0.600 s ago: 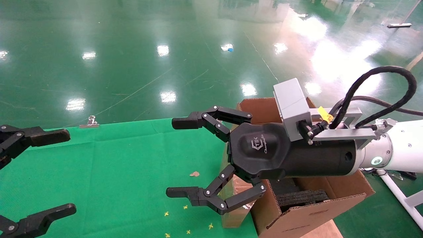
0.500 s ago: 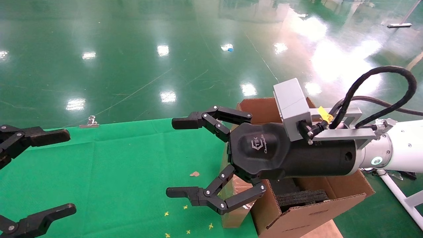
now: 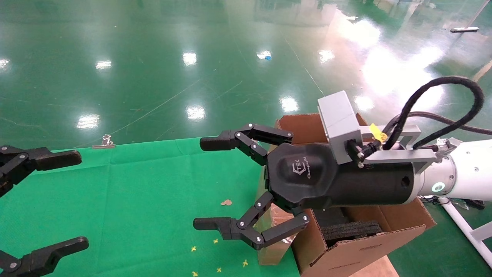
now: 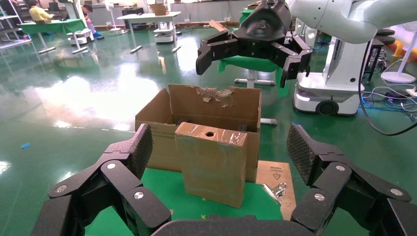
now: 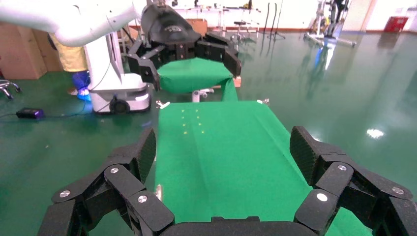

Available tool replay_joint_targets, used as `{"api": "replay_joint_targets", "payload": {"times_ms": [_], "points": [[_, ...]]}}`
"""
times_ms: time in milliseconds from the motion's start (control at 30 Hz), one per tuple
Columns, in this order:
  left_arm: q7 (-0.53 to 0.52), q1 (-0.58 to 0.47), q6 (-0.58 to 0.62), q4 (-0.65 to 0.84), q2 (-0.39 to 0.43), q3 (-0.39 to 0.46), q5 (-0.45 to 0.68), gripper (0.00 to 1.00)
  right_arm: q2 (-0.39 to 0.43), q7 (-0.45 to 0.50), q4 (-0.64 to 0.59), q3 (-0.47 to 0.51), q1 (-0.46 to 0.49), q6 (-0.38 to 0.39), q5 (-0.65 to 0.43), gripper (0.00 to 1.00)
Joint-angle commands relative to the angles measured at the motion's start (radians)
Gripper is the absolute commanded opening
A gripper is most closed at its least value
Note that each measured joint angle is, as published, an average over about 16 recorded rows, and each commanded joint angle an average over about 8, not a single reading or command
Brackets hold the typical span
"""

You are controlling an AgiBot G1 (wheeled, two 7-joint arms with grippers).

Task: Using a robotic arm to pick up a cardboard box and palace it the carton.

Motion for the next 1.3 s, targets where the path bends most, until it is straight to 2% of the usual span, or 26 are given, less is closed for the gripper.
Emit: {"api": "replay_joint_targets", "payload": {"times_ms": [33,200,433,600,733,900,1067,1300], "points": [[0.0,0.0,0.0,0.0,0.0,0.0,0.0,1.0,0.003,0.006,0.004,-0.004,-0.001,0.007,-0.008,1.0],[0.0,0.0,0.0,0.0,0.0,0.001,0.0,1.0,-0.039,0.13,0.036,-0.117,0.112,0.004,-0.214,1.0],[0.001,-0.001,0.0,0.001,0.0,0.001,-0.001,1.0,-0.161,0.324,0.045,-0.322,0.328,-0.065,-0.557,1.0],[0.001,-0.001,0.0,0.001,0.0,0.002,-0.001,1.0,-0.223,0.423,0.046,-0.461,0.469,-0.092,-0.717,1.0],[0.001,-0.001,0.0,0.001,-0.001,0.002,-0.001,1.0,-0.238,0.486,0.046,-0.567,0.592,-0.102,-0.762,1.0],[0.001,-0.001,0.0,0.001,-0.001,0.002,-0.001,1.0,-0.223,0.534,0.047,-0.694,0.758,-0.106,-0.757,1.0],[0.001,-0.001,-0.001,0.001,-0.001,0.003,-0.002,1.0,-0.227,0.581,0.045,-0.877,0.908,-0.111,-0.769,1.0],[0.002,-0.001,-0.001,0.001,-0.001,0.003,-0.002,1.0,-0.252,0.637,0.043,-1.123,1.033,-0.102,-0.74,1.0]]}}
